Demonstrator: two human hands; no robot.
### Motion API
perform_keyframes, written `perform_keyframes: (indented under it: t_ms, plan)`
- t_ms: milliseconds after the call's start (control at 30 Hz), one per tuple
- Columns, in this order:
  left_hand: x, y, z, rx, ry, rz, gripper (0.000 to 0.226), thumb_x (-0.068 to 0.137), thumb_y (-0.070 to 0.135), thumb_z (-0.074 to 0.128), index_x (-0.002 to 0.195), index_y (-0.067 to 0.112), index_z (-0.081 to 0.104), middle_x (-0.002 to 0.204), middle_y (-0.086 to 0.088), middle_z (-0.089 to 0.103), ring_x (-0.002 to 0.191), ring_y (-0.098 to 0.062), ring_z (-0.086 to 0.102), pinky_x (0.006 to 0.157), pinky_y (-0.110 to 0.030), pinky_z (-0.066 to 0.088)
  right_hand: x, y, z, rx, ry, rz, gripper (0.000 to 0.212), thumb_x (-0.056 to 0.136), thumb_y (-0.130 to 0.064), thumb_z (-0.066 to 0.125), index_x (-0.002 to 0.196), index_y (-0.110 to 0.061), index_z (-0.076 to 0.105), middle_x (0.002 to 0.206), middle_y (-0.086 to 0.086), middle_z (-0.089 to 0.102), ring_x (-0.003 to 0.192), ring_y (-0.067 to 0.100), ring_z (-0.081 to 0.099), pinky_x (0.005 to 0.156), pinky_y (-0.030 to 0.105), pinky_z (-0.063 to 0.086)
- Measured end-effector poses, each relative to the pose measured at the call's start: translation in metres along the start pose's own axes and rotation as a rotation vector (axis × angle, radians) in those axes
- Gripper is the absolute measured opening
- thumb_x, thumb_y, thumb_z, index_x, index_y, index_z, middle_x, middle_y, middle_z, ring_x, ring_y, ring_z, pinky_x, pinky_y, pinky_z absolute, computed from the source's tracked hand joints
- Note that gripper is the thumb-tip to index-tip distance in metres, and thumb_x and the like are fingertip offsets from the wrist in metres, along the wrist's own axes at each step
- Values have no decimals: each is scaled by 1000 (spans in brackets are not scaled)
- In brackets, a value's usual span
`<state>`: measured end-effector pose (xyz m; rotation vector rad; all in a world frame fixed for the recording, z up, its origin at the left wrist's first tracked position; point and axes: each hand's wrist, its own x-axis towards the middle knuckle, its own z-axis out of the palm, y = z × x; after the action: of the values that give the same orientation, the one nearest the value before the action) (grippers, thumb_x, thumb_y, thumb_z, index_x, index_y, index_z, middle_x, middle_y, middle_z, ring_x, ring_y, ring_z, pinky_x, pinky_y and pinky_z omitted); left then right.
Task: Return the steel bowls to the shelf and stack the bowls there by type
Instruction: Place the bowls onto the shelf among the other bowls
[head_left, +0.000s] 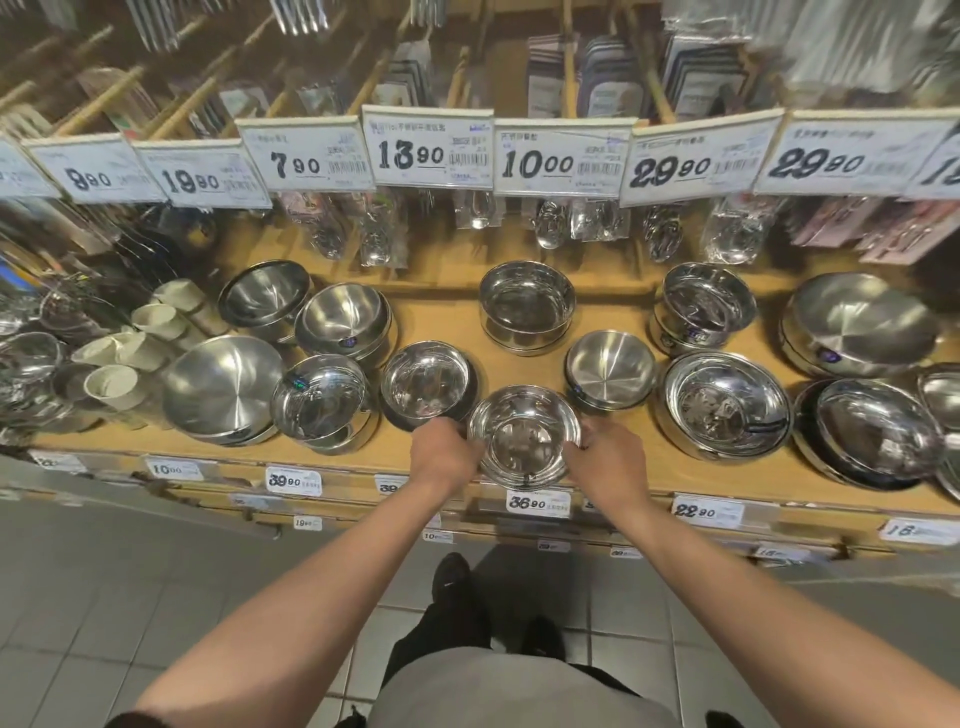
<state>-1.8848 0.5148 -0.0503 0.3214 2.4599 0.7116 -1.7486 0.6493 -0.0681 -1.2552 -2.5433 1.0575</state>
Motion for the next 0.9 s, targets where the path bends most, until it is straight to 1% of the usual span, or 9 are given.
perform_keyframes:
  t_ms: [133, 267, 333, 500, 567, 633, 767, 833, 900]
  plan:
    - [-1, 0, 2, 8, 15, 18, 41, 94, 18, 65, 53, 16, 56, 52, 3, 58, 50, -9, 55, 41, -12, 35, 0, 2, 1, -32, 17, -42, 13, 91, -12, 58, 90, -7, 70, 64, -3, 52, 67, 19, 49, 60, 30, 29]
    - [-2, 0, 0, -29, -24, 8, 31, 94, 16, 64, 67, 4, 70, 68, -10, 73, 68, -24, 72, 63, -31, 59, 0, 2, 0, -30, 39, -69, 12, 89, -10, 59, 89, -10, 71, 56, -11, 43, 56, 9, 41, 55, 29, 27]
    - [-2, 0, 0, -71, -32, 9, 28, 94, 14, 63, 74, -3, 72, 76, -18, 76, 75, -31, 76, 73, -42, 63, -1, 2, 0, -27, 36, -70, 12, 89, -10, 60, 89, -10, 71, 56, -12, 43, 55, 8, 41, 56, 29, 28]
    - [-3, -4, 3, -89, -36, 19, 29, 97, 16, 62, 71, 6, 69, 71, -12, 75, 72, -26, 76, 72, -42, 64, -3, 3, 1, 28, 26, -33, 11, 89, -12, 61, 79, -15, 61, 60, -13, 48, 58, 9, 47, 53, 23, 29]
    - [-4, -5, 3, -142, -57, 24, 30, 99, 21, 62, 79, 1, 72, 77, -15, 76, 76, -29, 76, 76, -44, 63, -3, 2, -1, 48, -4, -18, 7, 92, -16, 62, 90, -13, 67, 67, -7, 59, 69, 20, 57, 61, 30, 38]
    - [-7, -7, 1, -159, -63, 37, 34, 99, 30, 61, 92, -1, 74, 82, -13, 77, 79, -29, 75, 81, -44, 61, -6, 1, -9, 82, -37, 27, 22, 95, -25, 62, 109, -10, 70, 85, 2, 70, 83, 23, 65, 75, 32, 49]
    - [-20, -15, -12, -149, 2, 53, 39, 98, 42, 60, 113, 8, 71, 96, -5, 76, 87, -24, 72, 85, -41, 59, -15, 10, -39, 258, -41, 126, 33, 96, -31, 60, 123, -12, 68, 104, 0, 73, 92, 26, 72, 88, 36, 55]
    - [-29, -15, -18, -176, 31, 75, 31, 97, 41, 62, 108, 14, 70, 92, 2, 73, 80, -19, 71, 80, -41, 60, -19, 21, -60, 383, -1, 178, 24, 96, -27, 61, 115, -16, 72, 89, -2, 74, 76, 17, 73, 73, 34, 61]
    - [-37, -10, -23, -197, 43, 112, 22, 97, 39, 62, 103, 19, 69, 87, 6, 72, 72, -14, 68, 72, -33, 58, -25, 32, -84, 488, 29, 212, 15, 96, -24, 61, 103, -22, 75, 81, 1, 73, 62, 5, 67, 56, 21, 55]
